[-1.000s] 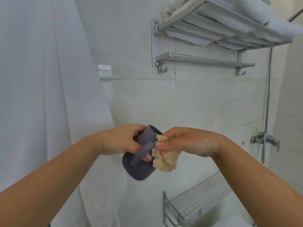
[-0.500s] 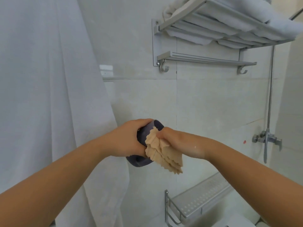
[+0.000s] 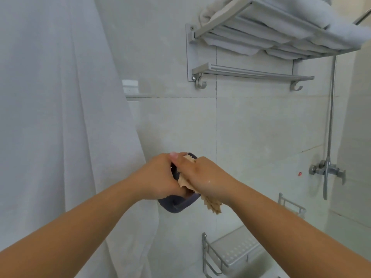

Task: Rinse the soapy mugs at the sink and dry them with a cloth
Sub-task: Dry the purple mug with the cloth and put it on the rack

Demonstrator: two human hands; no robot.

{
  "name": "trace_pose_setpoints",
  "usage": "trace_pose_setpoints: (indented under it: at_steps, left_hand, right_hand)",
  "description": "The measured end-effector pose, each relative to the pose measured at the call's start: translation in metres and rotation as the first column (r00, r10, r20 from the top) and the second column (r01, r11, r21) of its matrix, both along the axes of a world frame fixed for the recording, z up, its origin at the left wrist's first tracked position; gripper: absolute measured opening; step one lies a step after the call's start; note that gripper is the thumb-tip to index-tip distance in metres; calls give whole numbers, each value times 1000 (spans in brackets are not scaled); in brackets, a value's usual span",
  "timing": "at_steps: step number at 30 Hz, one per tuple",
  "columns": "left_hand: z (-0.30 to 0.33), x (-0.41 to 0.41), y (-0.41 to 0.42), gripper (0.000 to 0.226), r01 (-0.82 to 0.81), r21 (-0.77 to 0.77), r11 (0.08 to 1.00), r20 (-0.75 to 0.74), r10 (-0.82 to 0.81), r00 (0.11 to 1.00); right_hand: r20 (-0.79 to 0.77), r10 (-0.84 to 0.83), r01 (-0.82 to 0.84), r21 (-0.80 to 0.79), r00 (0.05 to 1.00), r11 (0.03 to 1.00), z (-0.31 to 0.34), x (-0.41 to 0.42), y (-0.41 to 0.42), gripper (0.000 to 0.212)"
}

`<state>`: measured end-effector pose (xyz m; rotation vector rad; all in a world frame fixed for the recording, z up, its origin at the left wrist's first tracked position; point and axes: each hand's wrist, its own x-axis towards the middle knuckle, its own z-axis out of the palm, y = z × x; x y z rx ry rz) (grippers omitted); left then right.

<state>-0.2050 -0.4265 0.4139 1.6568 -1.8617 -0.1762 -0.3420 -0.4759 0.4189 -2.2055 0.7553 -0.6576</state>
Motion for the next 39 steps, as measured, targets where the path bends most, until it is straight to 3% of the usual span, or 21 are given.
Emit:
trace_pose_setpoints:
  at_steps: [3, 6, 9, 12, 14, 17, 19, 21, 23, 25, 28, 32, 36, 39]
  left_hand:
    - [-5, 0, 2, 32, -61, 6, 998, 76, 61, 995]
    - [-6, -11, 7, 38, -100, -98, 990, 254, 122, 960]
    - [-9, -15, 7, 43, -120, -240, 963, 372, 205, 905]
    - [-17, -6, 5, 66, -93, -281, 955, 401, 204, 893]
    - [-18, 0, 6, 75, -15, -234, 972, 398, 109, 911]
    - [-10, 1, 11, 60, 43, -136, 990, 336, 5, 942]
    - [-6, 2, 12, 49, 89, -116, 989, 244, -58, 968]
    - [-4, 6, 12, 49, 104, -130, 986, 202, -76, 976]
    - [-1, 10, 15, 53, 99, -144, 985, 221, -65, 973]
    - [0, 12, 17, 56, 85, -142, 986, 296, -40, 954]
    - [-3, 11, 16, 58, 79, -152, 985, 390, -13, 921]
    - [-11, 9, 11, 62, 107, -202, 974, 403, -17, 915]
    - [-20, 2, 6, 65, 143, -298, 944, 441, 4, 897]
    - [-30, 0, 3, 74, 159, -399, 903, 508, 73, 858]
  right_hand:
    - [-19, 89, -82, 227, 996, 971, 0, -5, -9, 59]
    - [132, 156, -202, 523, 979, 828, 3, -4, -17, 71]
    - [186, 219, -286, 540, 958, 792, 3, -2, -21, 81]
    - [18, 315, -297, 388, 949, 872, -2, -5, -18, 79]
    - [-163, 365, -337, 175, 917, 925, -6, -10, -11, 55]
    - [-314, 356, -408, -116, 880, 906, -13, -17, -2, 33]
    - [-298, 297, -391, -335, 907, 857, -19, -21, 1, 32]
    - [-134, 211, -249, -509, 968, 824, -26, -26, 2, 23]
    - [15, 208, -155, -619, 978, 770, -30, -30, 1, 25]
    - [-34, 224, -185, -687, 974, 702, -33, -31, -4, 24]
    - [-208, 198, -284, -573, 958, 769, -33, -31, -10, 25]
    - [-376, 199, -356, -413, 905, 838, -30, -24, -8, 36]
    - [-382, 251, -327, -149, 890, 933, -22, -13, -10, 41]
    - [-291, 356, -333, 127, 888, 934, -13, -13, -10, 41]
